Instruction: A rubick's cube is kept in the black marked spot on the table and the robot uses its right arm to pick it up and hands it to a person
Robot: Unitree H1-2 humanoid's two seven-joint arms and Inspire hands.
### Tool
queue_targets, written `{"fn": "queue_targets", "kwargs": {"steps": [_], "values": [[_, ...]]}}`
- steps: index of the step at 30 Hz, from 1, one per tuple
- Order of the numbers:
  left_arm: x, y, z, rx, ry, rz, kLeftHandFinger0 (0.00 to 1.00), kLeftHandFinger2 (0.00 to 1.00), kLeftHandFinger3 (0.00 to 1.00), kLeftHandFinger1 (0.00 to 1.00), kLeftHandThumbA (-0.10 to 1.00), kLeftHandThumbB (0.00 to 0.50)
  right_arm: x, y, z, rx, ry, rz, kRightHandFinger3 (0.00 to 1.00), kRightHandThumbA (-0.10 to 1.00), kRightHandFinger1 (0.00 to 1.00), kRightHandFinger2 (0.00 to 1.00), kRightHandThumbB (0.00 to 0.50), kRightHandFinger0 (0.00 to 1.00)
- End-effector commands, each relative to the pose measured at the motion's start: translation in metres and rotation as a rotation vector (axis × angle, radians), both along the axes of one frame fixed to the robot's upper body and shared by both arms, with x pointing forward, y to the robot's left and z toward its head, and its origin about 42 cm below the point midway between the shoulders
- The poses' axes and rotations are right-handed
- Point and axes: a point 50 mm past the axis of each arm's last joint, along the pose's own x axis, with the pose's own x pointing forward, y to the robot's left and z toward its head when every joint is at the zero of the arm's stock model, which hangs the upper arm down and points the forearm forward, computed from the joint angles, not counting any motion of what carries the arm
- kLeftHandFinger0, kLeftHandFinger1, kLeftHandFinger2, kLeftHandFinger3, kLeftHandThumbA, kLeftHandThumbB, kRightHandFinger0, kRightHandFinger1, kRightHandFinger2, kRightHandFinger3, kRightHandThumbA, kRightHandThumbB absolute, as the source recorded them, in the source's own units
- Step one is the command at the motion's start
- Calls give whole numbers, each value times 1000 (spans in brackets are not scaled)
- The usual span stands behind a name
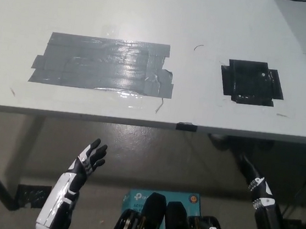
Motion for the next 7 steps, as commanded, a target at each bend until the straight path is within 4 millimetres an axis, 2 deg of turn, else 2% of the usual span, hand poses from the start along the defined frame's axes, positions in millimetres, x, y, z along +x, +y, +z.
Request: {"fn": "queue_targets", "kwargs": {"steps": [1,4,7], "values": [[4,4,18,-14,-101,2,1000,1000,1000,1000,1000,126,3,-1,13,31,-78,21,1000,992,1000,1000,301,1000],[5,4,19,-20,-115,0,1000,1000,1000,1000,1000,113,5,-3,13,26,-85,18,1000,985,1000,1000,302,1000],[5,4,20,-16,-115,5,1000,1000,1000,1000,1000,124,5,-4,13,20,-87,17,1000,990,1000,1000,303,1000]]}}
